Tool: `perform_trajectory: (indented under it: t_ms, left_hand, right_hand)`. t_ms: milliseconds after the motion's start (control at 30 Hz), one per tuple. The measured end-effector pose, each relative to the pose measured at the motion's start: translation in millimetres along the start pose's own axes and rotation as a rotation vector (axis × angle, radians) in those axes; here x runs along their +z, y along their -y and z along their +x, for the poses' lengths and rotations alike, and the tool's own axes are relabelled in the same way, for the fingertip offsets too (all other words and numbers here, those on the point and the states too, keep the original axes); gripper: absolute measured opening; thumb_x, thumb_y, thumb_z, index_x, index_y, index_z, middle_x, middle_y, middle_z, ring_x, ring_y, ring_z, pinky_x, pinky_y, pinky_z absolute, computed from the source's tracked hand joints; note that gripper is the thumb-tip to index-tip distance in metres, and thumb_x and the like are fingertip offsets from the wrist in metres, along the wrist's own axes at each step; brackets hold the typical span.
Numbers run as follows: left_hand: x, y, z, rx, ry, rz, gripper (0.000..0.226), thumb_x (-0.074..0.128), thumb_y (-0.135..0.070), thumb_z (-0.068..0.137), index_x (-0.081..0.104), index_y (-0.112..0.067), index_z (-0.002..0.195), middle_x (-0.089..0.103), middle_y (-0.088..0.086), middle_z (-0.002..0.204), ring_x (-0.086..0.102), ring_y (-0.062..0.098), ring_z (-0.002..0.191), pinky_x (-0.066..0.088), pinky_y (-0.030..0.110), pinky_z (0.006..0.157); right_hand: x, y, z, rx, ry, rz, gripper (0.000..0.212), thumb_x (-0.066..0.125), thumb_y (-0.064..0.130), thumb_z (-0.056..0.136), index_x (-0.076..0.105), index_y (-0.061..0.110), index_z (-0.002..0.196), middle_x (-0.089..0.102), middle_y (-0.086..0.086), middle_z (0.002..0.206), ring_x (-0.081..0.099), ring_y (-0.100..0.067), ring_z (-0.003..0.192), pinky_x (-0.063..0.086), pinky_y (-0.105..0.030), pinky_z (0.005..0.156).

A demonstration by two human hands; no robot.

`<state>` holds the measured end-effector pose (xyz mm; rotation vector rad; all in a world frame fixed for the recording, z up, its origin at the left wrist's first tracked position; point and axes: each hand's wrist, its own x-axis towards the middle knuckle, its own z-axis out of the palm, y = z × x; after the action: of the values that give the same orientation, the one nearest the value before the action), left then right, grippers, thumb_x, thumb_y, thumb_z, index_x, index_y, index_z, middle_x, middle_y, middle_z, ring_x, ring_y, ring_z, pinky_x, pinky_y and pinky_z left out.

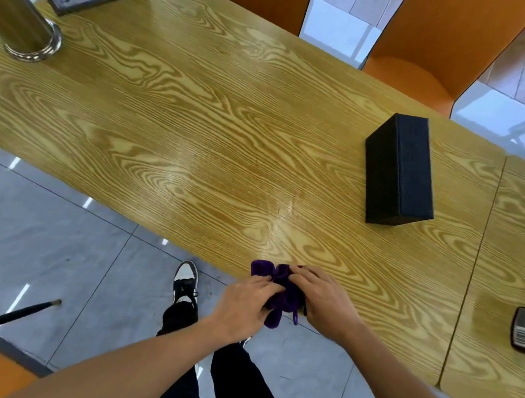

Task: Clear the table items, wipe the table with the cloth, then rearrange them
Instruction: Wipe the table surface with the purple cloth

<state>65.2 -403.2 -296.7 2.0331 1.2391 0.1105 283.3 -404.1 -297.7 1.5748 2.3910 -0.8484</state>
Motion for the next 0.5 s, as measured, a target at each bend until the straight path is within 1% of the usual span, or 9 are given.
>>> perform_trajectory:
  t_ms: [67,133,200,300,400,467,500]
  left_hand:
    - [2,0,-4,0.004,0.022,0.000,0.041,0.064,-0.023,0.089,0.062,-0.026,0.129,0.066,-0.007,0.129,0.052,0.014,0.127,0.046,0.031,0.094]
    - [2,-1,-6,0.021,0.045,-0.007,0.039,0.062,-0.022,0.090,0.061,-0.025,0.129,0.066,-0.006,0.127,0.053,0.015,0.123,0.044,0.028,0.095]
    - [4,1,-8,0.050,0.063,-0.015,0.037,0.061,-0.023,0.090,0.061,-0.025,0.128,0.067,-0.006,0.123,0.056,0.016,0.117,0.043,0.029,0.094]
    - [4,2,-11,0.036,0.102,-0.047,0.036,0.059,-0.025,0.092,0.059,-0.024,0.128,0.067,-0.005,0.117,0.057,0.019,0.110,0.046,0.032,0.089]
    - [0,0,-12,-0.002,0.150,-0.107,0.040,0.058,-0.029,0.093,0.054,-0.027,0.132,0.064,-0.006,0.123,0.056,0.018,0.113,0.047,0.034,0.090]
    - [-5,-1,-10,-0.063,0.179,-0.204,0.043,0.057,-0.030,0.093,0.050,-0.031,0.135,0.062,-0.007,0.128,0.056,0.016,0.116,0.048,0.036,0.095]
    - [-9,-1,-6,-0.085,0.167,-0.258,0.044,0.058,-0.029,0.093,0.049,-0.032,0.136,0.061,-0.007,0.129,0.056,0.015,0.117,0.048,0.038,0.097]
  right_hand:
    - [5,3,-6,0.011,-0.007,0.014,0.053,0.071,0.014,0.083,0.055,0.021,0.133,0.053,0.005,0.147,0.048,-0.021,0.132,0.051,-0.040,0.099]
    - [6,7,-11,0.008,-0.029,0.022,0.053,0.067,0.009,0.082,0.055,0.022,0.132,0.054,0.006,0.145,0.048,-0.021,0.132,0.051,-0.041,0.099]
    - [6,9,-15,0.002,-0.038,0.028,0.053,0.064,0.006,0.081,0.057,0.021,0.131,0.056,0.007,0.143,0.049,-0.021,0.131,0.048,-0.040,0.101]
    - [4,14,-20,0.041,-0.065,0.076,0.048,0.055,0.006,0.085,0.057,0.024,0.129,0.056,0.012,0.138,0.047,-0.017,0.127,0.044,-0.038,0.102]
    - [-1,16,-20,0.081,-0.054,0.158,0.044,0.048,0.011,0.087,0.057,0.027,0.126,0.060,0.015,0.127,0.048,-0.014,0.119,0.043,-0.033,0.099]
    - [-10,15,-16,0.130,-0.031,0.219,0.044,0.046,0.014,0.088,0.054,0.029,0.129,0.061,0.012,0.125,0.050,-0.013,0.118,0.044,-0.031,0.097]
    - [-16,13,-12,0.157,-0.035,0.262,0.044,0.046,0.016,0.088,0.053,0.029,0.130,0.060,0.010,0.124,0.052,-0.014,0.116,0.045,-0.031,0.095]
